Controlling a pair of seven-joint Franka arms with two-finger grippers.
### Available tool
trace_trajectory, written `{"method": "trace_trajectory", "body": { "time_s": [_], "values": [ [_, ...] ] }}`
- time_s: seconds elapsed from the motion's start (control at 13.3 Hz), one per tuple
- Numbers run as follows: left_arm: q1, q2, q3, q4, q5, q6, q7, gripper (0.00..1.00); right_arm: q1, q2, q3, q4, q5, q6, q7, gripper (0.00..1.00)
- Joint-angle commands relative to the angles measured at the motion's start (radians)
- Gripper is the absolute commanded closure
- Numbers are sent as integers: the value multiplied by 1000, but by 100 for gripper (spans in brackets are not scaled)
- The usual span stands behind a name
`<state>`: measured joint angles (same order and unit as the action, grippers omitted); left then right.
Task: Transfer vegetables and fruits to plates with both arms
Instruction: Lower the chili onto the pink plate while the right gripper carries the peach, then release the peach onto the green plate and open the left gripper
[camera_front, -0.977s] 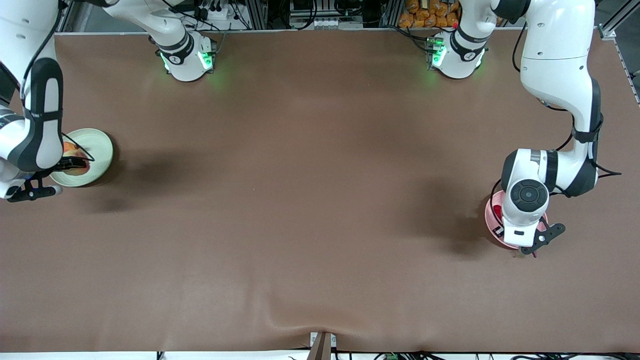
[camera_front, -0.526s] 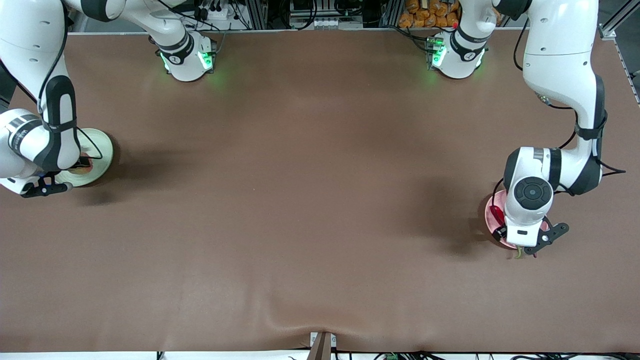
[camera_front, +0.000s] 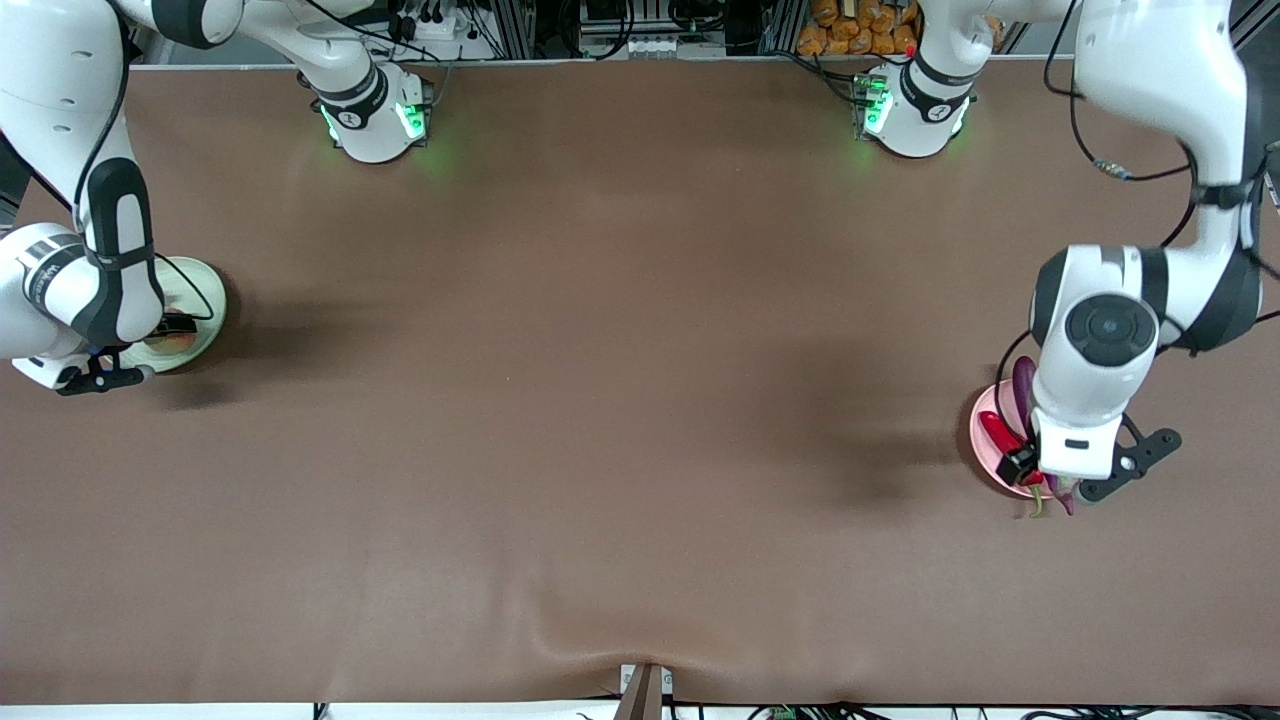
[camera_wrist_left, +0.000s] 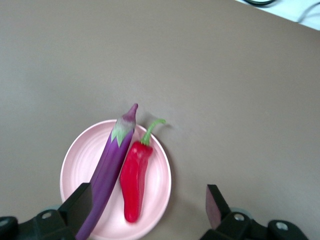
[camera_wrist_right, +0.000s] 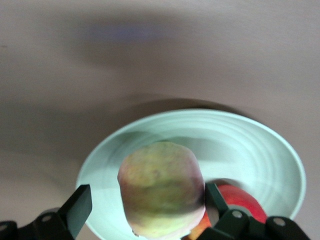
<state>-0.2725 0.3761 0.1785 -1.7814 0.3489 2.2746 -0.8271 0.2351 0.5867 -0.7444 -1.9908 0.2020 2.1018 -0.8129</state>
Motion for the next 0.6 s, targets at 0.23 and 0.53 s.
{"method": "trace_trajectory", "body": {
  "time_s": [0.23,0.53],
  "values": [
    [47,-201,-27,-33,-157,-199,346,0,-5,-27,32,375,19,-501,-20,0],
    [111,-301,-124,-23,-169,-305,479,0,-28,-28,192,688,8,-820,143,0]
  ]
}}
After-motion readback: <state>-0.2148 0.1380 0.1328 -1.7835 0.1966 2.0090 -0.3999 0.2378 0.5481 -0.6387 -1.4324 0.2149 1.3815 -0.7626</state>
